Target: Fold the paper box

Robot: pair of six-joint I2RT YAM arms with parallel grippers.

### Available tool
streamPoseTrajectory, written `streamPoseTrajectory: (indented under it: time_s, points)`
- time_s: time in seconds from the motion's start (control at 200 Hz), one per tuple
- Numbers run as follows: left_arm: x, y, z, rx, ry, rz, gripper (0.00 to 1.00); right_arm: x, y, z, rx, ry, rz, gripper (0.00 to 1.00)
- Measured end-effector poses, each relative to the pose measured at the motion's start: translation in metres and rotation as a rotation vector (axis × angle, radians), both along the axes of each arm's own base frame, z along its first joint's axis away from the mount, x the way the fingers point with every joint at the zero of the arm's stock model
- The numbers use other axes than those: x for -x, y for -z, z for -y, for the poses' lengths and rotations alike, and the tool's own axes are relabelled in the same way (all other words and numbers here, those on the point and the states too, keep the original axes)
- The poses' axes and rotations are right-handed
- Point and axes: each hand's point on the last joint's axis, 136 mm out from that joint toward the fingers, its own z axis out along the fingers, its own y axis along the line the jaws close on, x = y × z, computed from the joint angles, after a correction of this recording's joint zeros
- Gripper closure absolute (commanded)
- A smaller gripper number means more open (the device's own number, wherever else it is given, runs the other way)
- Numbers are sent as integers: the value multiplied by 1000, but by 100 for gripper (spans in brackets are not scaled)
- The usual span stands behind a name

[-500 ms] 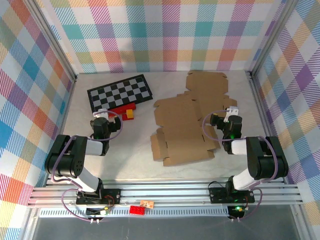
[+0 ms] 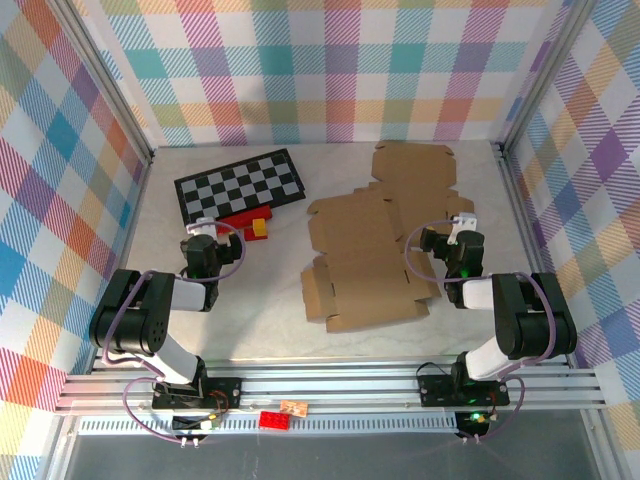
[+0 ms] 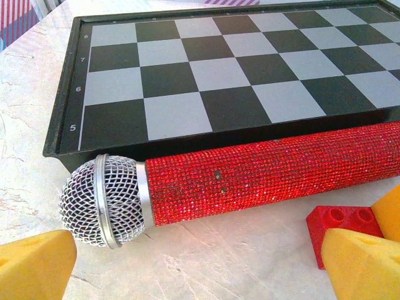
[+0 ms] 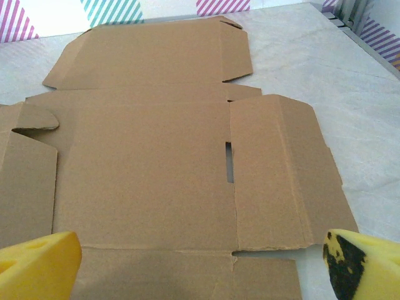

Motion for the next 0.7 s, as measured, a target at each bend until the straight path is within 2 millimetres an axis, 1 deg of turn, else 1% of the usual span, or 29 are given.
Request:
streamPoseTrajectory:
  time_s: [0.175, 0.245, 0.305, 0.36, 0.435, 0.455, 0.505, 0.55, 0.605, 0.64, 0.7]
  points:
    - [0, -1, 0, -1, 1, 2, 0, 3, -3, -2, 7, -10, 12, 1]
    - [1, -5, 2, -20, -5, 7, 0, 12, -11, -9, 27, -27, 32, 1]
    - [5, -15, 6, -50, -8, 13, 0, 19, -27, -16, 41, -38, 64, 1]
    - [9, -32, 15, -83, -6, 44, 0, 25, -54, -20, 43, -42, 121, 1]
    - [13, -62, 26, -101, -10, 101, 0, 29, -100, -23, 40, -35, 216, 1]
    - [14, -72, 28, -100, -15, 122, 0, 30, -114, -24, 39, -31, 246, 1]
    - [15, -93, 34, -96, -25, 160, 0, 33, -141, -26, 36, -24, 296, 1]
    - [17, -116, 39, -91, -36, 203, 0, 37, -167, -31, 29, -27, 344, 1]
    - [18, -142, 45, -83, -51, 245, 0, 43, -192, -37, 20, -34, 377, 1]
    - [20, -162, 50, -71, -58, 275, 0, 47, -208, -39, 10, -32, 389, 1]
    - [22, -189, 60, -36, -63, 304, 0, 53, -233, -42, -11, -34, 397, 1]
